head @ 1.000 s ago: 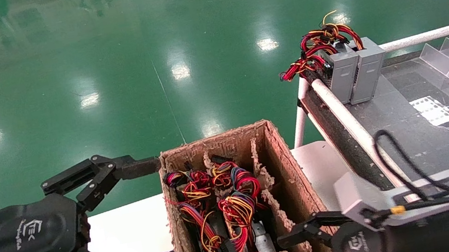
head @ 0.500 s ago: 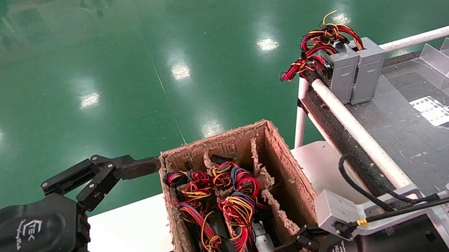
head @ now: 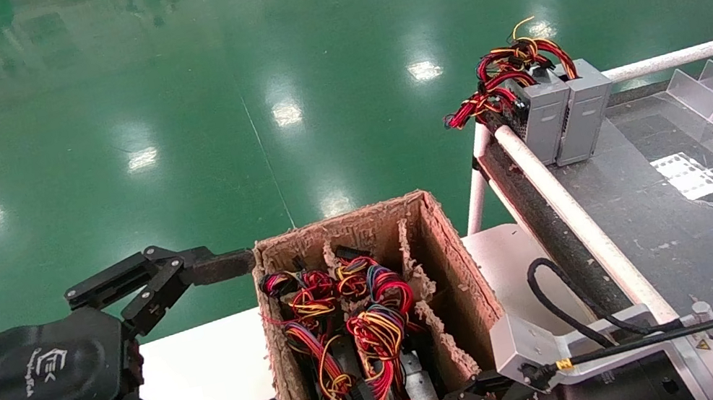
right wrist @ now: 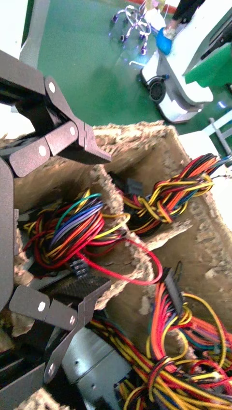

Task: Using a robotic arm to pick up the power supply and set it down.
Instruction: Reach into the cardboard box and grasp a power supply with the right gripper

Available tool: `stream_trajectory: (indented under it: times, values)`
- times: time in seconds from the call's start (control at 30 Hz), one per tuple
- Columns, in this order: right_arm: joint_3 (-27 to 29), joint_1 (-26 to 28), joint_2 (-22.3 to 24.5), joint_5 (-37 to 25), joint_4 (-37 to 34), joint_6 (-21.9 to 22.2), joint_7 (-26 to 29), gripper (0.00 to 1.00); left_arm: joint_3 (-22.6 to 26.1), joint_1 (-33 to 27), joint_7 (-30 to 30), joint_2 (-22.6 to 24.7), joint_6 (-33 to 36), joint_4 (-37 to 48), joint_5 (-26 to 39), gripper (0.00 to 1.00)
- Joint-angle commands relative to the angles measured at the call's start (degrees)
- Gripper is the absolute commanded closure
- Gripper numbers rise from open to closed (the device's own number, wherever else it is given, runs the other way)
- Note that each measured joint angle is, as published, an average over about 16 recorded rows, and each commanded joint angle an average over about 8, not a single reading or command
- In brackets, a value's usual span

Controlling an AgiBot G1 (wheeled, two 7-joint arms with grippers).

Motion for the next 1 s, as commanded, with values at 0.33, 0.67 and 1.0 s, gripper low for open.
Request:
stream_trajectory:
  times: [0.33, 0.67, 1.0]
  values:
    - [-0.41, 0.13, 0.12, -1.82, -0.40, 2.03, -1.48, 1.00, 0.00, 0.00, 0.00, 0.00, 0.00, 0.00, 0.00, 0.00]
    - [-0.23, -0.65, 0.28, -1.85, 0.92, 3.37, -1.15, 1.00, 0.01, 0.00, 0.00, 0.00, 0.00, 0.00, -0.01, 0.00]
    - [1.95, -2.27, 1.21, 1.87, 1.55, 4.21, -2.01, 1.00, 0.01, 0.00, 0.01, -0.01, -0.01, 0.00, -0.01, 0.00]
